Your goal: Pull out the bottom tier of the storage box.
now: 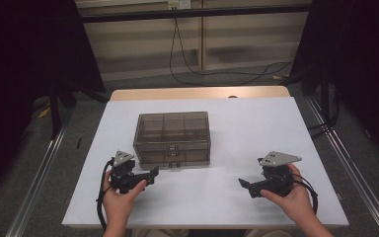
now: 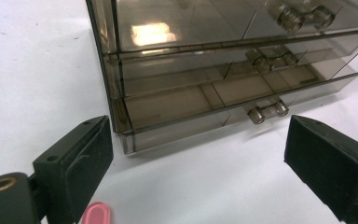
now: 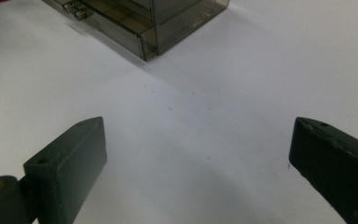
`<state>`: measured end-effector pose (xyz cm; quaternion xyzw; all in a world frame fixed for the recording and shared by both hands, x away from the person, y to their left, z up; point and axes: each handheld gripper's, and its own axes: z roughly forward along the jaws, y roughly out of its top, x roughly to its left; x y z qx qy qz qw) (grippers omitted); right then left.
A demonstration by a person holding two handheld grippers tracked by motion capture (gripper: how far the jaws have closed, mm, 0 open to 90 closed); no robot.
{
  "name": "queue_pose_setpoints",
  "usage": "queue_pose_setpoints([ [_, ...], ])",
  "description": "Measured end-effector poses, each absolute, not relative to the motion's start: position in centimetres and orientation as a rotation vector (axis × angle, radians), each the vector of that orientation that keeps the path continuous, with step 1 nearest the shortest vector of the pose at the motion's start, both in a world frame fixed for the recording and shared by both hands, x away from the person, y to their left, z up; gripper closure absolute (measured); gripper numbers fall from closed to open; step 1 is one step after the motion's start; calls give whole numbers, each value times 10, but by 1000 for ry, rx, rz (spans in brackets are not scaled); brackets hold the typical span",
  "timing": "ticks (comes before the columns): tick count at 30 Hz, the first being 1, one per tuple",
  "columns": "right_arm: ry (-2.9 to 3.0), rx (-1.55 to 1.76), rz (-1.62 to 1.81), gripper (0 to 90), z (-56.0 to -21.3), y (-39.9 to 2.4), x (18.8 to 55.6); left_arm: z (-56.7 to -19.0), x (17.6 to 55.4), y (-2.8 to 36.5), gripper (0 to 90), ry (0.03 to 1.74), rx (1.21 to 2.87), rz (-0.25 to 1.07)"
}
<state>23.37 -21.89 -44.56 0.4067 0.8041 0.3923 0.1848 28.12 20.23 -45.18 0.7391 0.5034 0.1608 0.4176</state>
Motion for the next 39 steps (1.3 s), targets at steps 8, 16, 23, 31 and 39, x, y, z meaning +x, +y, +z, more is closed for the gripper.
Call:
queue_pose_setpoints([
  [8, 2277, 1139, 1140, 47, -444, -203, 236, -455, 283, 202, 79, 1258, 1853, 389],
  [16, 2291, 1121, 1158, 49, -445, -188, 241, -457, 286, 199, 78, 1250, 1852, 383],
  [23, 2308, 1120, 1161, 58, -450, -174, 245, -459, 285, 204, 78, 1249, 1853, 394],
  [31, 2314, 1115, 1173, 74, -453, -159, 248, -459, 281, 205, 93, 1219, 1871, 389],
  [39, 2314, 1095, 1198, 101, -455, -144, 253, -460, 279, 210, 102, 1222, 1866, 366],
])
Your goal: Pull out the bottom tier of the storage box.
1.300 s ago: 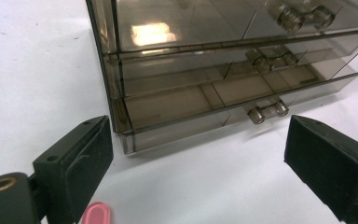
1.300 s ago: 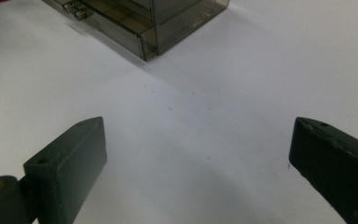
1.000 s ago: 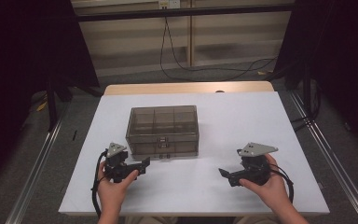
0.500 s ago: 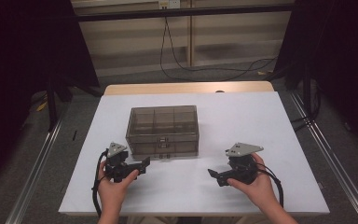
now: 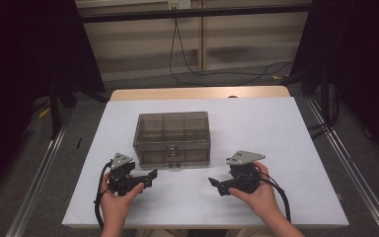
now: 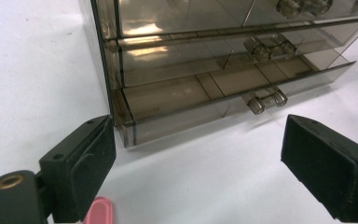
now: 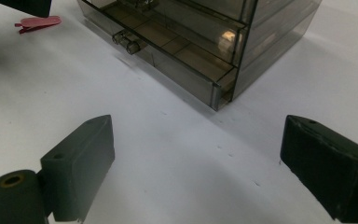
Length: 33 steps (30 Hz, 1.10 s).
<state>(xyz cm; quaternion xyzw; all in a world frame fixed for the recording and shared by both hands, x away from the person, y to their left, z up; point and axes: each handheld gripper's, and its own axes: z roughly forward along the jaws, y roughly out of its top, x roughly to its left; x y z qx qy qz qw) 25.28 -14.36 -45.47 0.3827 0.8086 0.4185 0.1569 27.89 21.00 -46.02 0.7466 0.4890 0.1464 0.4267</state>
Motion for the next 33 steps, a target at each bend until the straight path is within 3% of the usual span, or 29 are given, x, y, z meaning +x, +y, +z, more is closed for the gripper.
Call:
queue_pose_setpoints([
  [23, 2275, 1115, 1206, 256, -464, -124, 267, -467, 287, 215, 178, 1229, 1891, 377],
  [26, 2278, 1121, 1219, 330, -465, -123, 269, -468, 289, 216, 207, 1228, 1894, 381],
  [33, 2262, 1157, 1214, 398, -467, -123, 275, -471, 294, 213, 235, 1211, 1891, 366],
])
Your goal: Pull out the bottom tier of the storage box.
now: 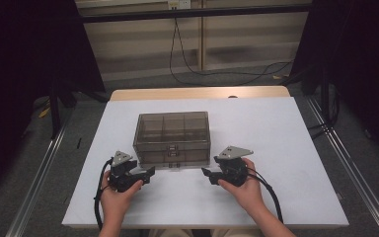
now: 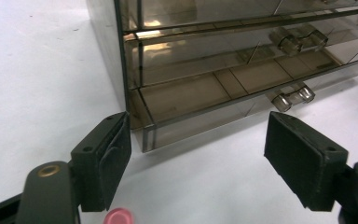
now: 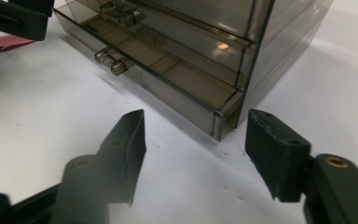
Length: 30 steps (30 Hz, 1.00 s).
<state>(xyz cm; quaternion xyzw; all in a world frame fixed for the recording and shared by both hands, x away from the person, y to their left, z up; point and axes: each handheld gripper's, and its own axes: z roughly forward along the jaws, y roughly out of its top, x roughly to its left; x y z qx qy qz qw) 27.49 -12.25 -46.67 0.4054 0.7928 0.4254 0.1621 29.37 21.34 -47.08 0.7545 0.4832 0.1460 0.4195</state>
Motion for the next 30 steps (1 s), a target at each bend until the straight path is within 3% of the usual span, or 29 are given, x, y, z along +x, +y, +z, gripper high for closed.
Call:
queue_pose_setpoints([
  [13, 2249, 1231, 1242, 483, -474, -119, 286, -473, 296, 217, 280, 1235, 1903, 384],
  [30, 2243, 1207, 1190, 625, -478, -112, 286, -477, 301, 215, 467, 1221, 1913, 404],
])
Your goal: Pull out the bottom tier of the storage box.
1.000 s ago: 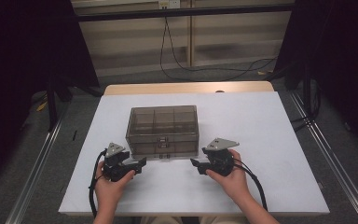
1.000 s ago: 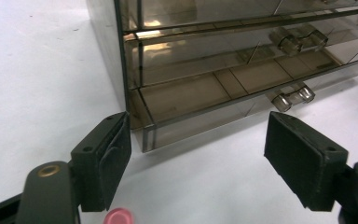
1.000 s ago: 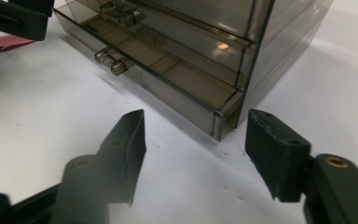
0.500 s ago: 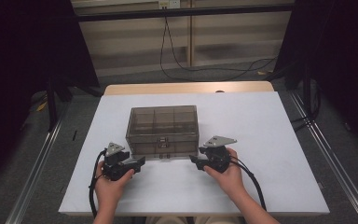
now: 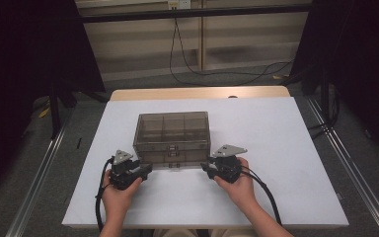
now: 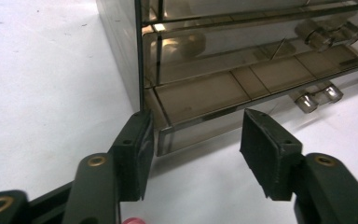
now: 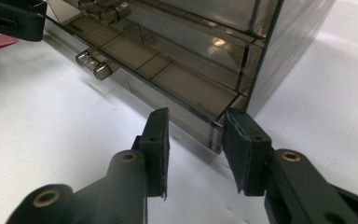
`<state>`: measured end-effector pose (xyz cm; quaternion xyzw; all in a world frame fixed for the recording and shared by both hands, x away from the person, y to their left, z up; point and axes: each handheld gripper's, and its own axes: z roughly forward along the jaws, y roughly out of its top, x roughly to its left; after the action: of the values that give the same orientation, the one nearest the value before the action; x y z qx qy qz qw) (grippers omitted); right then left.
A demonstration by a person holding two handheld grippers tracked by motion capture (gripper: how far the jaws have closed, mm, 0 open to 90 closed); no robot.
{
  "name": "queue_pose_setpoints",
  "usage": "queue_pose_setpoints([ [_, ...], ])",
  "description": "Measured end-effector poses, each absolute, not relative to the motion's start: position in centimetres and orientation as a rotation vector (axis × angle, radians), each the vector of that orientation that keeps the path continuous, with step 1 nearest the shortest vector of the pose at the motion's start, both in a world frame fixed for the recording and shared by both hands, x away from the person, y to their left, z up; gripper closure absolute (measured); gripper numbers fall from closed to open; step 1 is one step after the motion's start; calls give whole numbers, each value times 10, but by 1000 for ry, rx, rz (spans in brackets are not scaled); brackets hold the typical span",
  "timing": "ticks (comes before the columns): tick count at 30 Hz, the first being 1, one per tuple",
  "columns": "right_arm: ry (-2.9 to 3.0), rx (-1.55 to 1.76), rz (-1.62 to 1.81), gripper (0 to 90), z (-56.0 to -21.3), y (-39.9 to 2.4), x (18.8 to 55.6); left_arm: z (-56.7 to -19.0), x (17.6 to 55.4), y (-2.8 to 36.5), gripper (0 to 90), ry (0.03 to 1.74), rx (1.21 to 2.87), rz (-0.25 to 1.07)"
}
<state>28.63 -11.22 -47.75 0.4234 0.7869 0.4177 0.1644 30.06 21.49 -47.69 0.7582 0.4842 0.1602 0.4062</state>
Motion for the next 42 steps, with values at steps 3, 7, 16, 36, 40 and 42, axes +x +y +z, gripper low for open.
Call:
queue_pose_setpoints([
  [3, 2240, 1204, 1193, 646, -477, -113, 286, -477, 300, 214, 487, 1224, 1918, 419],
  [7, 2235, 1194, 1188, 686, -476, -113, 285, -476, 300, 215, 500, 1229, 1914, 414],
  [16, 2238, 1185, 1181, 709, -477, -114, 284, -475, 297, 215, 508, 1227, 1932, 411],
  [36, 2269, 1158, 1186, 714, -477, -117, 278, -474, 292, 215, 509, 1233, 1943, 403],
  [40, 2273, 1159, 1186, 714, -477, -117, 278, -473, 291, 215, 511, 1230, 1951, 399],
  [42, 2277, 1157, 1185, 710, -477, -117, 277, -473, 290, 215, 512, 1230, 1947, 399],
])
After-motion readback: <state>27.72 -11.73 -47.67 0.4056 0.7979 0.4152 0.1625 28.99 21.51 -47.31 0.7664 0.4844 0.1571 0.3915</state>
